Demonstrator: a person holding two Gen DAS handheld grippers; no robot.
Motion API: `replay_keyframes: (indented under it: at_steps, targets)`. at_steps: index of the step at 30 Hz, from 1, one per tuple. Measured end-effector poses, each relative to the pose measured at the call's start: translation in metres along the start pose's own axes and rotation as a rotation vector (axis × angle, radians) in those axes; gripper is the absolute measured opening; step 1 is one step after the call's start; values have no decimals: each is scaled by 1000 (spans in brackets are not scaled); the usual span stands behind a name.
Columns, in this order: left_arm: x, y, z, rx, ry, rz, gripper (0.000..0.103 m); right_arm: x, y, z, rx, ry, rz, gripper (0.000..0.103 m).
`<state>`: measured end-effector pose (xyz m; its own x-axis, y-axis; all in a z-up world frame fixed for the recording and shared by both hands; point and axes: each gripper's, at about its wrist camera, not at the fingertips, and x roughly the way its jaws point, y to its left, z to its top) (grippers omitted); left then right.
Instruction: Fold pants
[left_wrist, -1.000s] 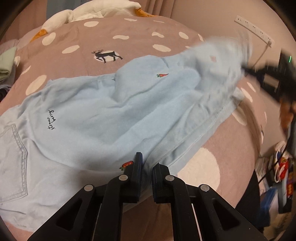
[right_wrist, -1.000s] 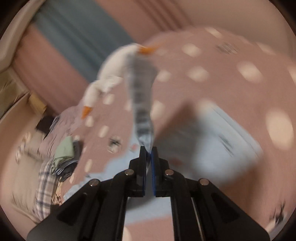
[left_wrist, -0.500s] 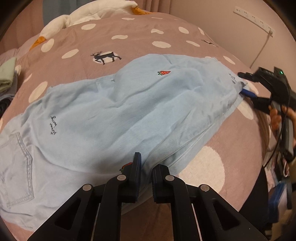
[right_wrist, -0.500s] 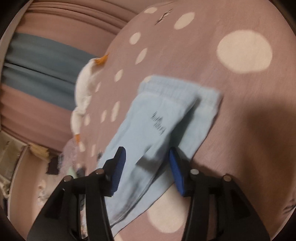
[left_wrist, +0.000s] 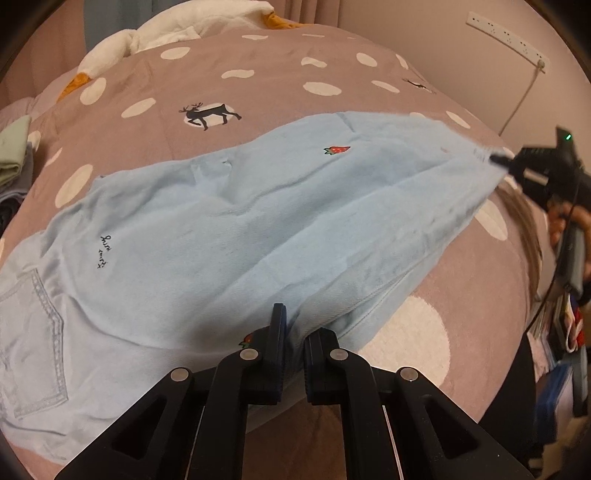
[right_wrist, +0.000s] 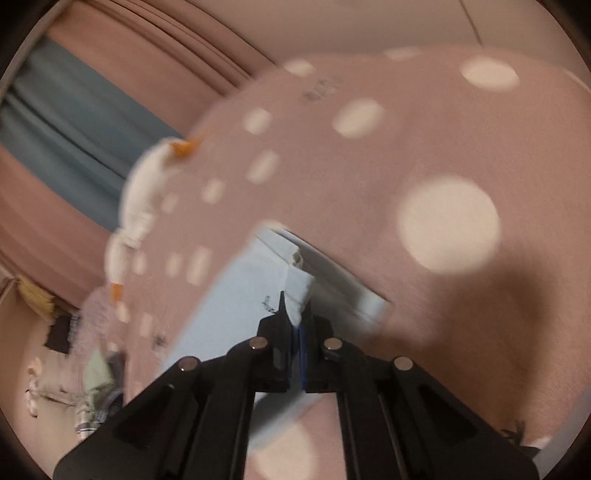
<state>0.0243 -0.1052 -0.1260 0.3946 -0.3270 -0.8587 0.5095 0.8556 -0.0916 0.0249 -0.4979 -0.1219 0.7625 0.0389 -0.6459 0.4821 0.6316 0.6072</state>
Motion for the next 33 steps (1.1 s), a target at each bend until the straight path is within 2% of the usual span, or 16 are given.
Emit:
replay_keyframes:
  at_steps: [4,10,13,14,15,16,17,19,22,23,26,29,31,33]
  targets:
    - [-2,-4,-1,20,9,2,7,23,-16,-3,16,28,-15,3]
    - [-10,2,-5,-16,16,-51,7,20,-7,8,-30,3,-62,4]
    - [-24,3,-7,-28,7,-90,7,14,-10,17,-31,12,-84,12]
    - [-29,4,-9,-31,3,-104,8,8,-8,20,-55,-17,-120,27]
    - [-35,7,-11,-41,-1,-122,12,-1,-2,23,-98,-65,-191,49]
    - [-42,11,-13,-57,-9,-138,14,-8,1,27,-125,-110,-241,53]
    - [-48,18,-14,-84,-23,-148,15,-18,3,30,-133,-143,-236,51]
    - [-58,34,-15,-150,-51,-158,16,-25,11,32,-163,-124,-156,45]
    - [-67,61,-14,-269,-107,-157,16,-19,61,3,-386,-18,-50,38]
    - [-67,67,-13,-301,-119,-144,16,-15,76,-12,-453,28,-10,32]
    - [-64,87,-14,-378,-133,-37,16,3,127,-69,-640,170,105,20]
    - [-59,109,-23,-438,-127,74,16,18,173,-135,-802,312,239,19]
    - [-60,126,-35,-471,-117,152,16,26,190,-172,-910,373,258,19]
    - [-63,149,-55,-523,-103,229,16,35,190,-193,-966,428,247,15]
